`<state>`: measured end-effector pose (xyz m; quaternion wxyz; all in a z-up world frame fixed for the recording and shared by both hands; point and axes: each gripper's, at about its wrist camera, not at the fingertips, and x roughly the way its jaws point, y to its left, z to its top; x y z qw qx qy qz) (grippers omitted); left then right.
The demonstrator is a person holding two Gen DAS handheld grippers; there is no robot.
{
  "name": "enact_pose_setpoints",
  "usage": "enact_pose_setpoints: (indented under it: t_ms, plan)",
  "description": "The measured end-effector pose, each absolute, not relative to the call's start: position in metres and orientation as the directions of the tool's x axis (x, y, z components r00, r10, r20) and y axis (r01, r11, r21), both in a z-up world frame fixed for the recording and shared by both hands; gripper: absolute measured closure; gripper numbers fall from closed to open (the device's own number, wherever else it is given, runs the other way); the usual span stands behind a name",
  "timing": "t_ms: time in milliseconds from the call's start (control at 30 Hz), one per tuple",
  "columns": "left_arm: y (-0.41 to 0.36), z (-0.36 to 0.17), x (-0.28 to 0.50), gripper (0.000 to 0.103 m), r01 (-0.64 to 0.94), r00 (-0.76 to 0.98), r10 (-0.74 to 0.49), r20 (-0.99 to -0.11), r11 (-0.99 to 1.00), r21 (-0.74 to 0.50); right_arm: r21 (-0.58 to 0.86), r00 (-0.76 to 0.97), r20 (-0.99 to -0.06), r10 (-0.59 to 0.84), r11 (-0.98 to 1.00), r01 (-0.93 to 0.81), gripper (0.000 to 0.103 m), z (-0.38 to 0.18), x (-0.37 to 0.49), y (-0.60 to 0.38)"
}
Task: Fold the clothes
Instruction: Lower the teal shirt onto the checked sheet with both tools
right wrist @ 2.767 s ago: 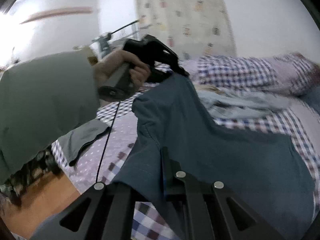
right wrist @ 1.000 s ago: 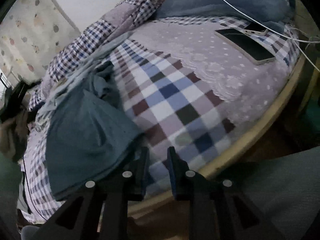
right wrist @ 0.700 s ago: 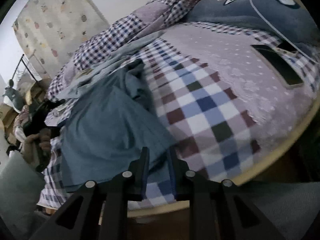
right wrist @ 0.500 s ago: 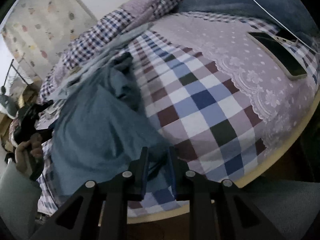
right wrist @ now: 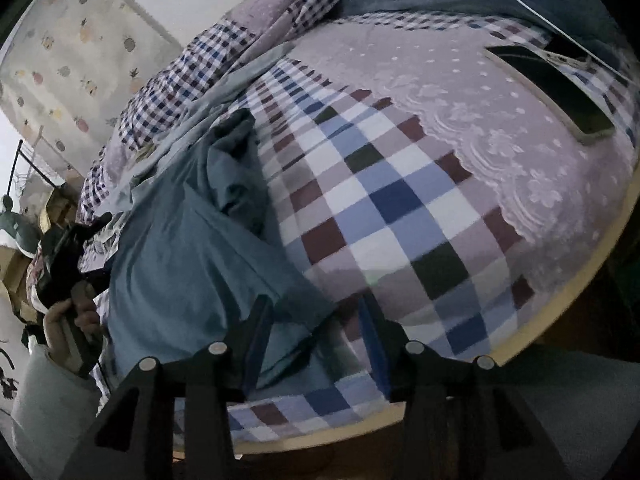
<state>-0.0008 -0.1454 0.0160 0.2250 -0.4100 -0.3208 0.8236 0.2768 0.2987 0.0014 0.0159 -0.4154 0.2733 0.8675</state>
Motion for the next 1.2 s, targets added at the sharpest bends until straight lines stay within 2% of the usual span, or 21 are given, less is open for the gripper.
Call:
enact_pose_setpoints:
  t_ms: [100, 267, 400, 600, 700, 767, 800, 833, 867, 1000, 1067, 1133, 1200]
  plan:
    - [-0.143, 0.016, -0.003, 0.019, -0.111, -0.56, 0.636, -0.53, -0.692, -0.714, 0.457, -0.662, -0.721, -0.204, -0.859, -0.233, 0.102, 0.008, 0.275, 0.296]
    - [-0.136, 0.015, -0.004, 0.019, -0.122, -0.555, 0.627, -0.547, -0.711, -0.692, 0.465, -0.666, -0.715, -0.21, -0.855, -0.229, 0.103, 0.031, 0.29, 0.29]
    - [-0.133, 0.015, -0.006, 0.019, -0.121, -0.555, 0.627, -0.546, -0.711, -0.693, 0.45, -0.652, -0.74, -0.165, -0.842, -0.298, 0.103, 0.044, 0.315, 0.289]
    - [-0.135, 0.015, -0.011, 0.019, -0.114, -0.541, 0.65, -0.533, -0.685, -0.719, 0.305, -0.547, -0.835, -0.053, -0.872, -0.382, 0.099, 0.035, 0.319, 0.298]
    - [-0.139, 0.014, -0.018, 0.019, -0.106, -0.528, 0.672, -0.519, -0.658, -0.745, 0.271, -0.577, -0.817, -0.019, -0.895, -0.354, 0.098, 0.051, 0.309, 0.304]
    - [-0.14, 0.013, -0.025, 0.019, -0.098, -0.512, 0.688, -0.514, -0.642, -0.76, 0.271, -0.611, -0.791, -0.029, -0.912, -0.307, 0.094, 0.065, 0.295, 0.306]
    - [-0.14, 0.012, -0.029, 0.019, -0.095, -0.503, 0.694, -0.516, -0.637, -0.765, 0.282, -0.628, -0.777, -0.045, -0.917, -0.283, 0.084, 0.071, 0.285, 0.306]
    - [-0.139, 0.013, -0.034, 0.019, -0.099, -0.494, 0.694, -0.524, -0.644, -0.759, 0.301, -0.647, -0.759, -0.072, -0.92, -0.251, 0.066, 0.078, 0.273, 0.307]
    - [-0.138, 0.014, -0.038, 0.019, -0.104, -0.484, 0.694, -0.533, -0.651, -0.752, 0.323, -0.665, -0.74, -0.106, -0.922, -0.212, 0.057, 0.084, 0.259, 0.308]
    - [-0.133, 0.013, -0.055, 0.019, -0.124, -0.455, 0.674, -0.582, -0.695, -0.708, 0.382, -0.7, -0.68, -0.219, -0.92, -0.083, 0.051, 0.098, 0.201, 0.307]
    - [-0.13, 0.01, -0.061, 0.025, -0.126, -0.451, 0.654, -0.608, -0.721, -0.682, 0.403, -0.685, -0.672, -0.28, -0.915, -0.021, 0.05, 0.095, 0.162, 0.307]
    - [-0.126, 0.006, -0.067, 0.039, -0.126, -0.451, 0.63, -0.633, -0.747, -0.653, 0.41, -0.661, -0.677, -0.324, -0.912, 0.028, 0.05, 0.089, 0.122, 0.305]
    - [-0.126, 0.003, -0.07, 0.045, -0.125, -0.454, 0.626, -0.634, -0.749, -0.65, 0.437, -0.629, -0.682, -0.373, -0.897, 0.058, 0.05, 0.078, 0.081, 0.307]
